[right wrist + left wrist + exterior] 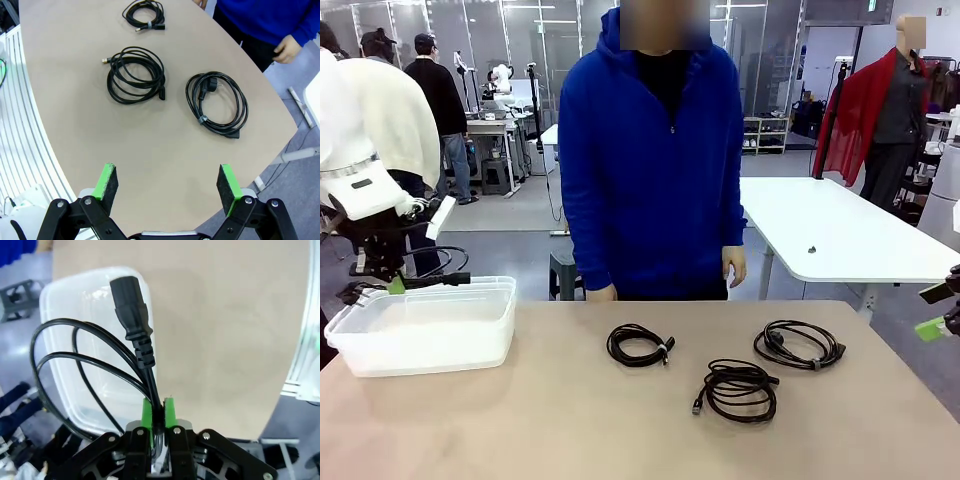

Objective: Organize and store the cables.
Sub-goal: Place the Power Cable into the Organizing box.

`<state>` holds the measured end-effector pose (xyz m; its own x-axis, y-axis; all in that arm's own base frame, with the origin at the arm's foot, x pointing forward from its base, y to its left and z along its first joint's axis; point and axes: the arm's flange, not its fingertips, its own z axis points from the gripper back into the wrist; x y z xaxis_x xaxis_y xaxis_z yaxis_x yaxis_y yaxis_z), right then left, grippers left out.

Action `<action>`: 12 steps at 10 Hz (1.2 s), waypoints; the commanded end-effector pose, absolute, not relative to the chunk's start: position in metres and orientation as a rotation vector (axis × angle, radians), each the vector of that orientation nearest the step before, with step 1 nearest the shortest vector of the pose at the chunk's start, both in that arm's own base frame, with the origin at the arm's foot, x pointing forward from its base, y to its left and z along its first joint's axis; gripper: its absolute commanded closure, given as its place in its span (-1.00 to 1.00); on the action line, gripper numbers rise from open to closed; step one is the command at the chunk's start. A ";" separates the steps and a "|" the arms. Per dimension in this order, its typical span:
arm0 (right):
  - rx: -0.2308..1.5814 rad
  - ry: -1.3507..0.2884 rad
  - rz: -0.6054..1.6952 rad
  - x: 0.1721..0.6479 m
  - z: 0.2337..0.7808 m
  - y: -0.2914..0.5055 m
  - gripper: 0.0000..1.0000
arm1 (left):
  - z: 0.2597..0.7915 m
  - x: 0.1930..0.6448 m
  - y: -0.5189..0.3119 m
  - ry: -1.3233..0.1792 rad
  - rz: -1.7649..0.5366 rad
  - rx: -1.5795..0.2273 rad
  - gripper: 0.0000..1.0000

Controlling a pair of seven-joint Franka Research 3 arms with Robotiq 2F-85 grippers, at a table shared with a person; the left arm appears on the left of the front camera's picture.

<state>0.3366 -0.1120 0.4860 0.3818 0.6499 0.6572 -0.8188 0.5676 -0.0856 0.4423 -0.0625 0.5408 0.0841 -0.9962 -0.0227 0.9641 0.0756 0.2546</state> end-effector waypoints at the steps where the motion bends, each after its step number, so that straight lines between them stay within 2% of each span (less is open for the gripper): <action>1: 0.280 -0.710 0.952 0.335 0.487 -0.112 -1.00 | 0.547 0.455 -0.055 -0.130 -1.441 0.210 0.78; 2: 0.280 -0.710 0.952 0.335 0.487 -0.112 -1.00 | 0.548 0.459 -0.051 -0.082 -1.426 0.141 0.78; 3: 0.280 -0.710 0.952 0.335 0.487 -0.112 -1.00 | 0.539 0.450 -0.054 -0.157 -1.459 0.220 0.78; 8: 0.280 -0.710 0.952 0.335 0.487 -0.112 -1.00 | 0.538 0.454 -0.056 -0.128 -1.456 0.204 0.78; 9: 0.280 -0.710 0.952 0.335 0.487 -0.112 -1.00 | 0.542 0.475 -0.057 -0.057 -1.446 0.164 0.78; 10: 0.280 -0.710 0.952 0.335 0.487 -0.112 -1.00 | 0.541 0.492 -0.055 -0.017 -1.429 0.198 0.78; 12: 0.280 -0.710 0.952 0.335 0.487 -0.112 -1.00 | 0.530 0.512 -0.054 -0.038 -1.416 0.191 0.78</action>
<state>0.3365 -0.1120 0.4861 0.3818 0.6498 0.6572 -0.8187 0.5678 -0.0858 0.4983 -0.0517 0.5238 0.1428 -0.9870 -0.0732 0.9789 0.1299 0.1576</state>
